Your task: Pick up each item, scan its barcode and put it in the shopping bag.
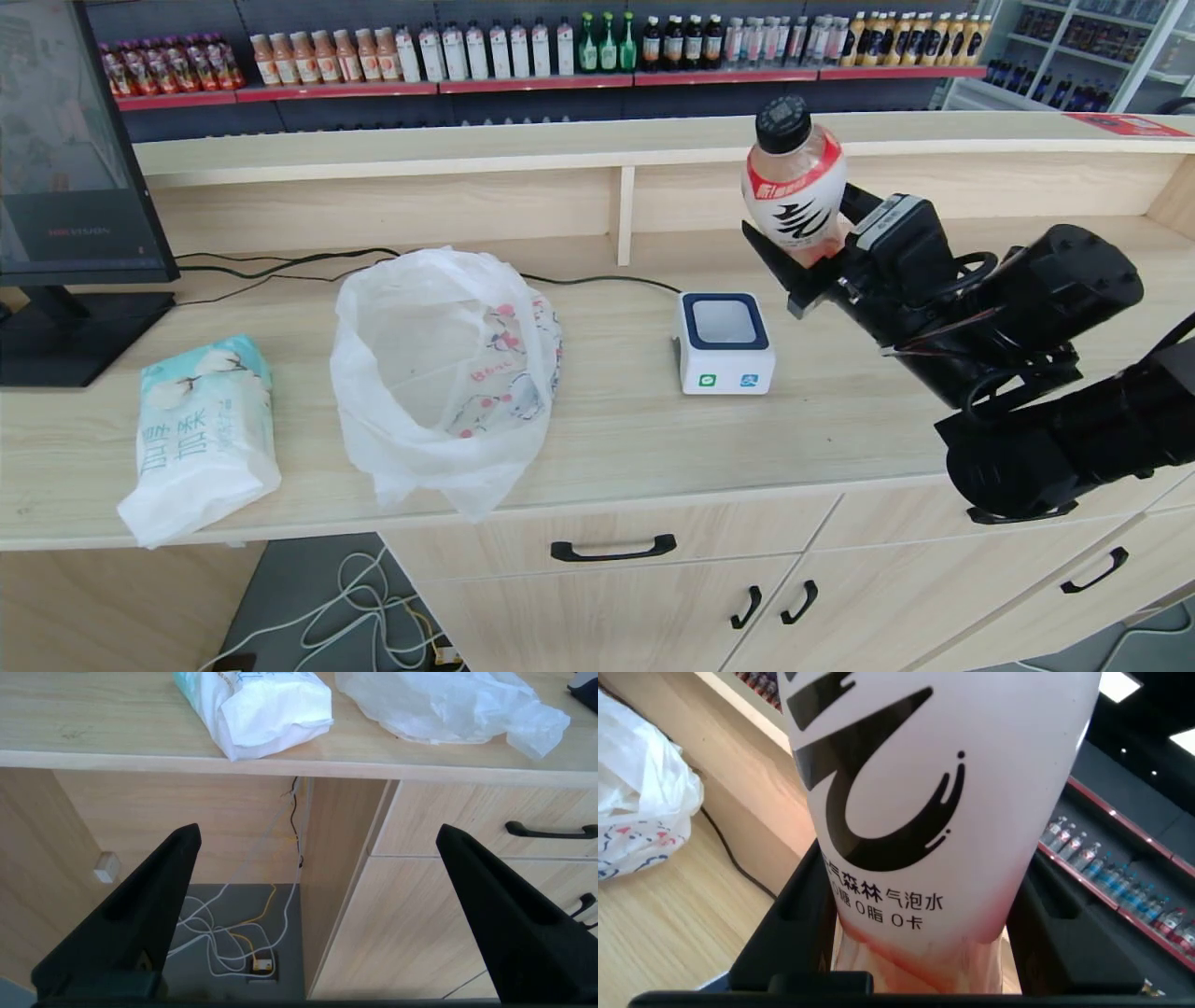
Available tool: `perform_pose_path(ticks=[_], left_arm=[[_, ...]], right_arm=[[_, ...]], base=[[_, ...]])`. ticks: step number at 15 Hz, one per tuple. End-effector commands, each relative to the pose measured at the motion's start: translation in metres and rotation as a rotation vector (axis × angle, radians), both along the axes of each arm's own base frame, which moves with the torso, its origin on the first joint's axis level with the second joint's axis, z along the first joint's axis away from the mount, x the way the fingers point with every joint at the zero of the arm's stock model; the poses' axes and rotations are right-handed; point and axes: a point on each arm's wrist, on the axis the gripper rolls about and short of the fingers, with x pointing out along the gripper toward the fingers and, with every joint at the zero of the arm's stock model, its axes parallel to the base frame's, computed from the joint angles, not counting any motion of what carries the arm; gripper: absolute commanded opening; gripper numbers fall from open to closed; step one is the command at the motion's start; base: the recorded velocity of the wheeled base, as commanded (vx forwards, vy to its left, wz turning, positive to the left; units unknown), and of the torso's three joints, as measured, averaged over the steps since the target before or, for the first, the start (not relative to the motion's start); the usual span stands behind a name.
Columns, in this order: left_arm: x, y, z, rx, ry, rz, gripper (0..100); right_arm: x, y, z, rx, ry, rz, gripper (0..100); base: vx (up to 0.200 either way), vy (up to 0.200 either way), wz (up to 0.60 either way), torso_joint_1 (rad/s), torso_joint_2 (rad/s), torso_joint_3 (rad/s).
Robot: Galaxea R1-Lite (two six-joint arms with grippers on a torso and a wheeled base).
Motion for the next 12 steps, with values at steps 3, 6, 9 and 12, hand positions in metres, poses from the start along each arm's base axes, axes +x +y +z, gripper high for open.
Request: perform_pose_path(ticks=[3, 6, 9, 12], left_arm=[[0.000, 0.000, 0.000, -0.002, 0.001, 0.000, 100], [0.000, 0.000, 0.000, 0.001, 0.001, 0.000, 100], [0.000, 0.000, 0.000, -0.001, 0.001, 0.000, 100], [0.000, 0.000, 0.000, -0.002, 0.001, 0.000, 100]], right_arm=[[-0.030, -0.003, 0.035, 0.119, -0.035, 0.019, 0], [-0.066, -0.017, 0.037, 0.209, 0.039, -0.014, 0], [-0.099, -0.033, 0.026, 0.375, 0.185, -0.038, 0], [-0.110, -0.040, 0.023, 0.581, 0.283, -0.020, 0]], base=[[0.000, 0.000, 0.00, 0.000, 0.00, 0.000], [0.000, 0.000, 0.00, 0.000, 0.00, 0.000], [0.000, 0.000, 0.00, 0.000, 0.00, 0.000], [-0.133, 0.000, 0.00, 0.003, 0.00, 0.003]])
